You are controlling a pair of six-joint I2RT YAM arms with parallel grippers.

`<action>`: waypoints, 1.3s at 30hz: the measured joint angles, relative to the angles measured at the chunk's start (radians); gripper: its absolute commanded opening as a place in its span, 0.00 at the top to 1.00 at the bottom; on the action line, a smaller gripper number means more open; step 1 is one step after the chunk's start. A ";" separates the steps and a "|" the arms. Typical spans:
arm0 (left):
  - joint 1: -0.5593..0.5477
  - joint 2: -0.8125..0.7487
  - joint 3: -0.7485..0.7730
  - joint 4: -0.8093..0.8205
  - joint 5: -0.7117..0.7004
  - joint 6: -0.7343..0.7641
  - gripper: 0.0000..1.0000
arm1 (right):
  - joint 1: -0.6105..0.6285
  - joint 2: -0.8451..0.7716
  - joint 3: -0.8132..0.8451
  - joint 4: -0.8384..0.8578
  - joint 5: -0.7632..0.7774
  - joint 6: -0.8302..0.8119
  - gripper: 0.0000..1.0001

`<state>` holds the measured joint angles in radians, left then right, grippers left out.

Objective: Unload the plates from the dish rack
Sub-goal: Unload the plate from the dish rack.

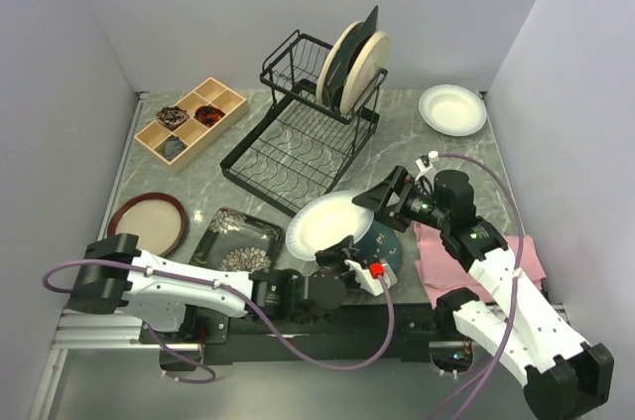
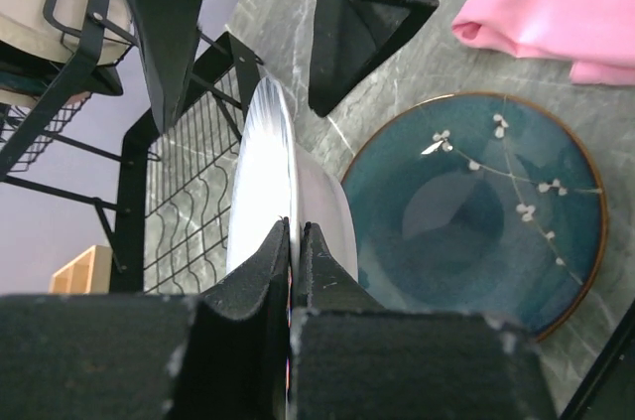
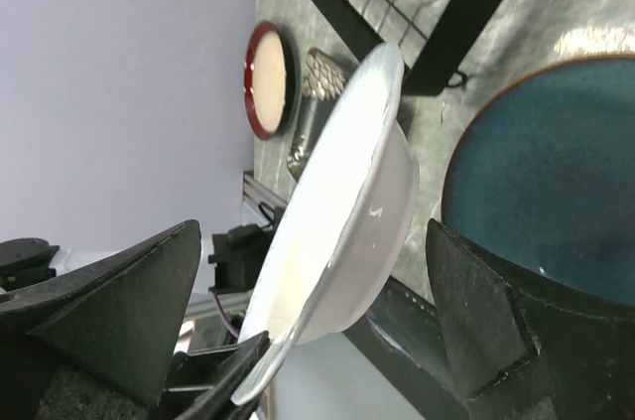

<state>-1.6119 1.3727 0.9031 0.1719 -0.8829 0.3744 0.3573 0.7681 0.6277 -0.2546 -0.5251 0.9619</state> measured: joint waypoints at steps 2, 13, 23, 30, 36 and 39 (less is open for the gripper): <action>-0.006 0.020 0.000 0.021 -0.016 0.024 0.99 | 0.014 0.017 -0.002 0.000 0.001 0.003 0.00; -0.023 0.093 0.002 0.157 -0.074 0.134 0.99 | 0.081 0.026 -0.080 0.016 0.006 0.072 0.06; -0.031 0.150 0.012 0.199 -0.082 0.165 0.99 | 0.102 0.028 -0.128 0.121 -0.009 0.143 0.23; -0.038 0.186 0.042 0.221 -0.114 0.196 0.99 | 0.103 0.026 -0.143 0.119 0.018 0.203 0.80; -0.045 0.196 0.044 0.211 -0.132 0.204 0.86 | 0.103 0.013 -0.164 0.128 0.019 0.221 1.00; -0.046 0.196 0.045 0.206 -0.131 0.187 0.69 | 0.103 -0.002 -0.179 0.146 0.021 0.232 1.00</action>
<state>-1.6577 1.5688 0.9485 0.3775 -1.0138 0.5617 0.4606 0.7658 0.4488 -0.1081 -0.5041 1.1938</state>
